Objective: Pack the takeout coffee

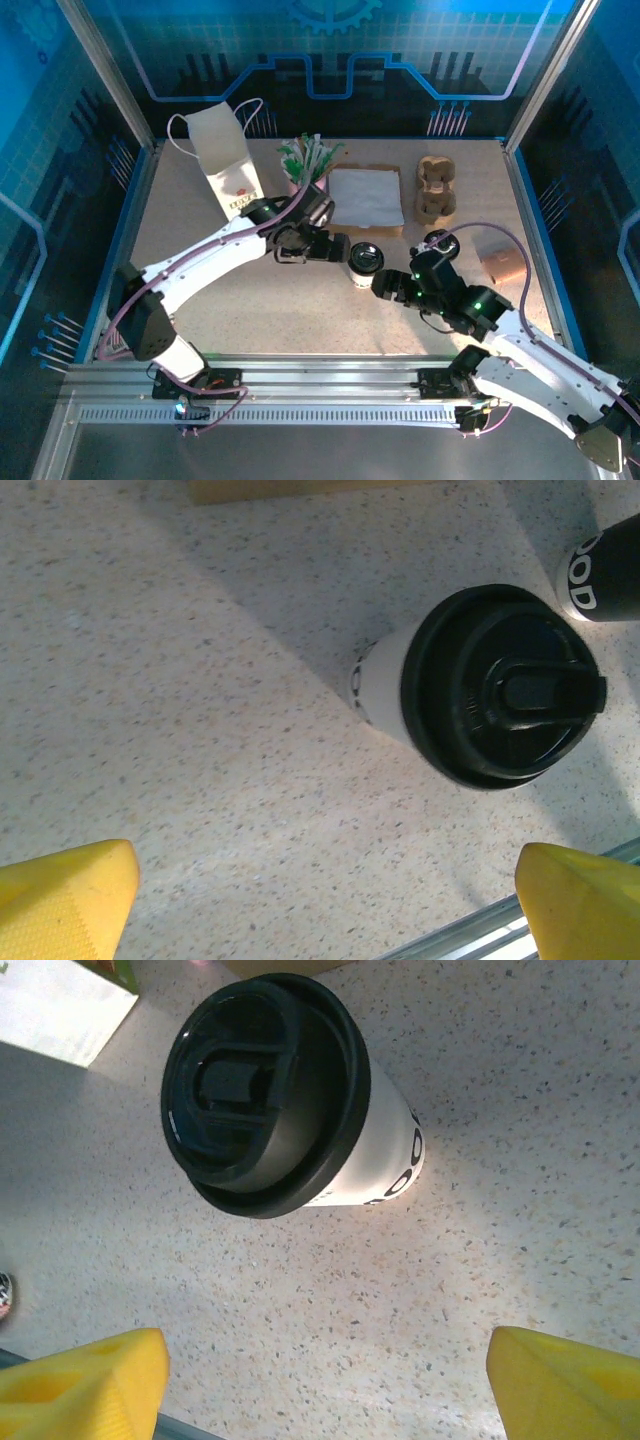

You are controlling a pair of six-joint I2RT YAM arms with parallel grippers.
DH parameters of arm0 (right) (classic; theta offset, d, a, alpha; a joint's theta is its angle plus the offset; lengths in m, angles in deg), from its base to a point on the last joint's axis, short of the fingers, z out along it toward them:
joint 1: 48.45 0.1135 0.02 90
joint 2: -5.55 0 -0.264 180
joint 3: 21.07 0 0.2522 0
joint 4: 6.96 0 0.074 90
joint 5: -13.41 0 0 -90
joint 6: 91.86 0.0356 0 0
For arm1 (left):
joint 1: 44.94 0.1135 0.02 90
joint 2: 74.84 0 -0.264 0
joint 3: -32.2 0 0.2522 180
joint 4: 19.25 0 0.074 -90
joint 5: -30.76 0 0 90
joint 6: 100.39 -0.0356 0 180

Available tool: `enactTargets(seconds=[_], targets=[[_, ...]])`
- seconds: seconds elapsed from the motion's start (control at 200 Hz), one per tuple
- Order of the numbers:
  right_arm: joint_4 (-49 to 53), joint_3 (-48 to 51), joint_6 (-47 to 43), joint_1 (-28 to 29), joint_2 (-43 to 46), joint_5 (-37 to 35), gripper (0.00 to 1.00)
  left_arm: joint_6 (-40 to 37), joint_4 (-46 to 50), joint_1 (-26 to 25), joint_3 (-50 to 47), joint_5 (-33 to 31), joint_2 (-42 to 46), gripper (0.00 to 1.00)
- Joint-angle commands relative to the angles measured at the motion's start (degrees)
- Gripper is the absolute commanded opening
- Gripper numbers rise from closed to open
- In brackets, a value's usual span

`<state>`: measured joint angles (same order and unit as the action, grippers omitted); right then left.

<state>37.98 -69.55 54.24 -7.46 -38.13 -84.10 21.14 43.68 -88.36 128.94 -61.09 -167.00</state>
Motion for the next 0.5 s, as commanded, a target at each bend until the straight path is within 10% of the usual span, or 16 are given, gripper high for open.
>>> enactTargets(seconds=[0.0,0.495], targets=[[-7.3,1.9,6.5,1.0,0.8,-2.2,0.82,0.2,1.8,-1.1,4.2,0.5,-4.0,0.98],[-13.7,7.9,14.2,1.1,-0.2,-4.4,0.8,-0.9,3.4,-1.5,9.3,0.4,-13.0,0.97]])
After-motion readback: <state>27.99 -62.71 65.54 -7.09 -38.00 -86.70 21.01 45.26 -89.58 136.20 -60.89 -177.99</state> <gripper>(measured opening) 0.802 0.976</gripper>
